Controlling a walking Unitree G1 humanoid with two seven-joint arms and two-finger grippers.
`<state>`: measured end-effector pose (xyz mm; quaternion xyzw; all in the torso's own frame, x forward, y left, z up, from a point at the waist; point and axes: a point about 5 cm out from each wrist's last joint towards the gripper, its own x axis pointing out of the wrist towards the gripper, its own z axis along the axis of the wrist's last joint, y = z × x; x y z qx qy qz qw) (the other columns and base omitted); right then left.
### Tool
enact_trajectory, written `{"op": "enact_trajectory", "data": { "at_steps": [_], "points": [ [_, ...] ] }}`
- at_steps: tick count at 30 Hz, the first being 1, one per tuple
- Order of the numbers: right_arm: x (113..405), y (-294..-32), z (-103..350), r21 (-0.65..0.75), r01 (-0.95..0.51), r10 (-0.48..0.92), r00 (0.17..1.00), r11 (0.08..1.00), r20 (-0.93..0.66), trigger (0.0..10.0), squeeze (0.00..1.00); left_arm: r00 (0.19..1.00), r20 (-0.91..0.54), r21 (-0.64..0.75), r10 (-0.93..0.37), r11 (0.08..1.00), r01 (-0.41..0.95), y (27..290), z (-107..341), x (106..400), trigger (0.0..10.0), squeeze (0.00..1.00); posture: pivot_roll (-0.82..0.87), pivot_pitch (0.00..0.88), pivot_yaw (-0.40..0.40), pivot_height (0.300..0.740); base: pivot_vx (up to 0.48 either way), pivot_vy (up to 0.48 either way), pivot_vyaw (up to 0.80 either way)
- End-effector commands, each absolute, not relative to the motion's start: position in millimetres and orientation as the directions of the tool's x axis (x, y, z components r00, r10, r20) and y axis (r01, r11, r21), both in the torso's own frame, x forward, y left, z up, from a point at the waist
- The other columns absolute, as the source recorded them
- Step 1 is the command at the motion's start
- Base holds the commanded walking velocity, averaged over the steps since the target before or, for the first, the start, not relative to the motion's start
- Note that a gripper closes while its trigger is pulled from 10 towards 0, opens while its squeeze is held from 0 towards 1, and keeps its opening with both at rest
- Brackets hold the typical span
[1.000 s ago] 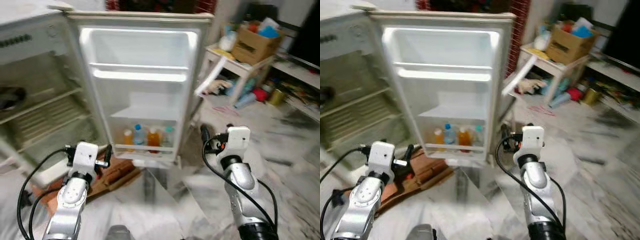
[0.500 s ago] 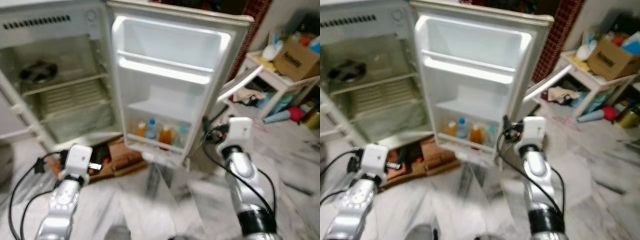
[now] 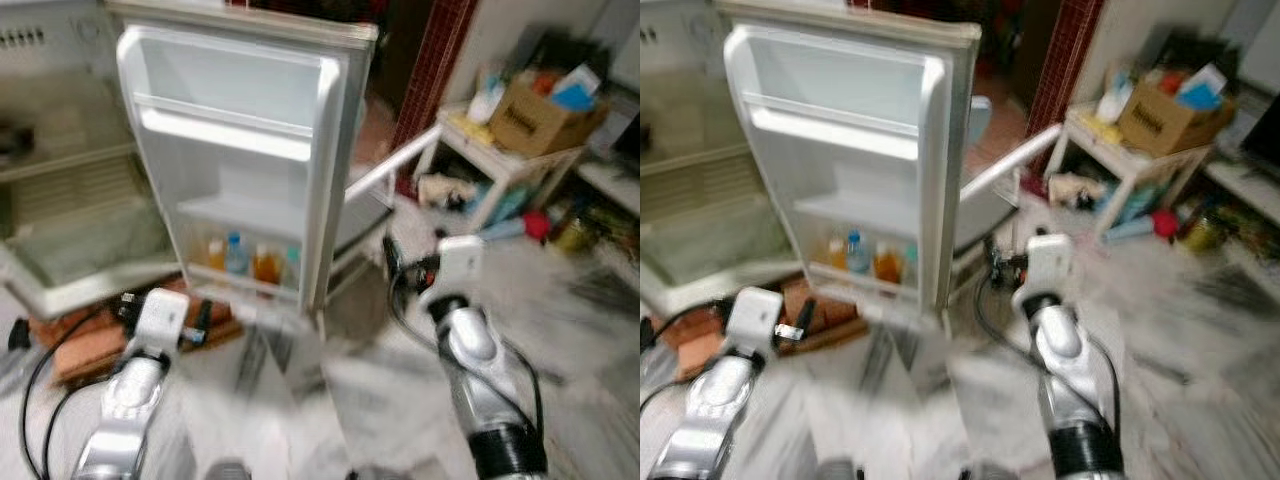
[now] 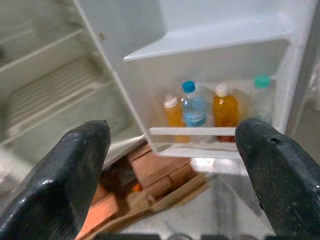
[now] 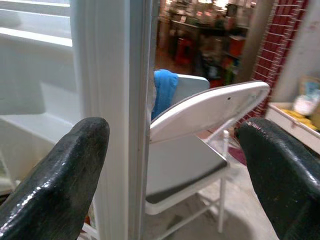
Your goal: Restocking fridge
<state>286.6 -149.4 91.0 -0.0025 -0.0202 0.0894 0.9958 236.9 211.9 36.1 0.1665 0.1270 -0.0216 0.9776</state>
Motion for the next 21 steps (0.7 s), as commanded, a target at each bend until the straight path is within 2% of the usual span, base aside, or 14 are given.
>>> {"op": "enact_trajectory", "data": {
  "at_steps": [1, 5, 11, 21],
  "points": [
    [287.7, -158.9, 94.6, -0.034, -0.157, 0.159, 0.986, 0.987, 0.053, 10.0, 0.00, 0.966, -0.257, 0.314, -0.018, 0.944, 0.100, 204.4, 35.2, 239.5, 10.0, 0.00, 0.08, 0.007, -0.036, 0.740, 0.330, -0.345, 0.77],
    [287.4, -157.5, 94.6, -0.032, -0.179, 0.180, 0.982, 0.983, 0.054, 10.0, 0.00, 0.967, -0.253, 0.326, -0.012, 0.940, 0.097, 207.2, 35.8, 239.6, 10.0, 0.00, 0.08, 0.009, -0.036, 0.740, 0.377, -0.292, 0.77],
    [286.9, -154.0, 93.9, -0.016, -0.188, 0.188, 0.981, 0.982, 0.055, 10.0, 0.00, 0.965, -0.262, 0.318, 0.001, 0.944, 0.085, 209.4, 33.9, 237.7, 10.0, 0.00, 0.08, 0.005, -0.034, 0.740, 0.460, 0.000, 0.73],
    [287.1, -154.2, 94.2, -0.016, -0.189, 0.190, 0.980, 0.982, 0.058, 10.0, 0.00, 0.966, -0.258, 0.306, 0.006, 0.949, 0.076, 208.0, 33.6, 239.6, 10.0, 0.00, 0.08, 0.007, -0.037, 0.740, 0.480, 0.000, 0.00]
  ]
}}
